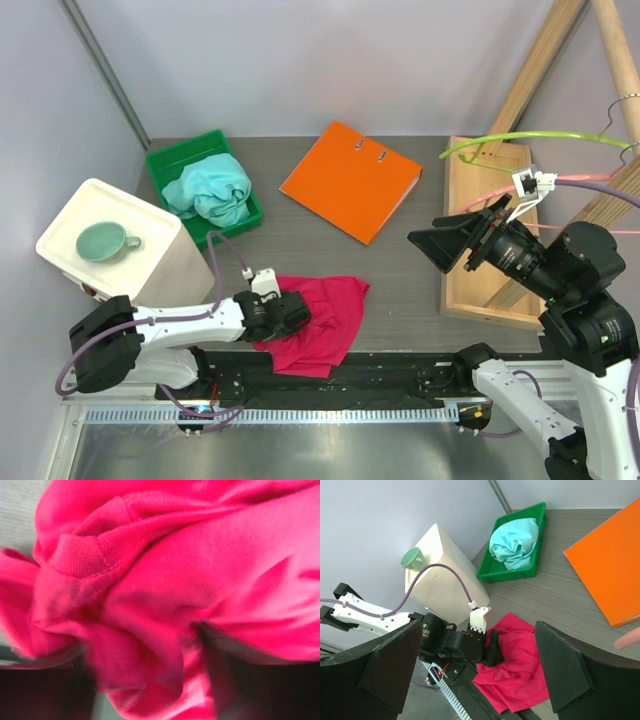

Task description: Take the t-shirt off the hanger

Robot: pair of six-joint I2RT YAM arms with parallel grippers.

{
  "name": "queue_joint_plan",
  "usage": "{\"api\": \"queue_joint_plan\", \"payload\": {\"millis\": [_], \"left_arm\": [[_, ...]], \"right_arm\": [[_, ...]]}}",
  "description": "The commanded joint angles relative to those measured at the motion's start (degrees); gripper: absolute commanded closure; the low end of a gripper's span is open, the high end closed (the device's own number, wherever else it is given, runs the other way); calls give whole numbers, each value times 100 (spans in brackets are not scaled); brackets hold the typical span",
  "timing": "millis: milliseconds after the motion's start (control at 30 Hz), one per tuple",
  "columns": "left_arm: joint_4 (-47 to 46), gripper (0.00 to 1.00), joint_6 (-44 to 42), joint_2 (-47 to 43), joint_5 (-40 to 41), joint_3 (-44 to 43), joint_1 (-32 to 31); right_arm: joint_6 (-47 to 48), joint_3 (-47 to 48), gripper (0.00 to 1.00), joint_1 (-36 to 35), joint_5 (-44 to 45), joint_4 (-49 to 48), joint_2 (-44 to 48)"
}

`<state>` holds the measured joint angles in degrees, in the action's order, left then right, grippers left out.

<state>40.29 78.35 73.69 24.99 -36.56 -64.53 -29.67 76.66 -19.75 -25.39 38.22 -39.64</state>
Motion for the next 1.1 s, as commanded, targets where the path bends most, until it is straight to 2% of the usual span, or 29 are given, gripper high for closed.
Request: {"api": "queue_joint_plan", "payload": {"millis": [0,33,67,100,133,167,200,367,733,900,1067], "left_arm": [[-1479,50,462,-21,242,508,-7],[-1559,56,462,-65,443,544,-7],[-1551,69,436,-126,541,544,-7],[-1525,73,305,-231,646,466,2],[-1333,90,243,-302,873,404,11],[-1209,97,164,-364,963,282,28],[-1086,100,59,-486,1068,46,89],[-805,100,-1373,-786,956,-781,616],[-707,100,-4079,-883,-73,-3136,2883],[-225,100,-5064,21,-530,-4990,4079],[31,100,-5470,917,-838,-6720,5009]], "right_arm": [[75,-46,0,24,25,-122,88],[84,-46,0,24,34,-121,96],[84,-64,0,24,43,-130,88],[84,-55,0,24,51,-122,88],[93,-64,0,24,51,-121,88],[93,-64,0,24,60,-130,96],[102,-55,0,24,60,-122,88],[172,-99,0,24,87,-122,79],[313,-2,0,24,104,-130,-123],[356,15,0,24,43,-165,-281],[287,-2,0,24,-19,-200,-387]]}}
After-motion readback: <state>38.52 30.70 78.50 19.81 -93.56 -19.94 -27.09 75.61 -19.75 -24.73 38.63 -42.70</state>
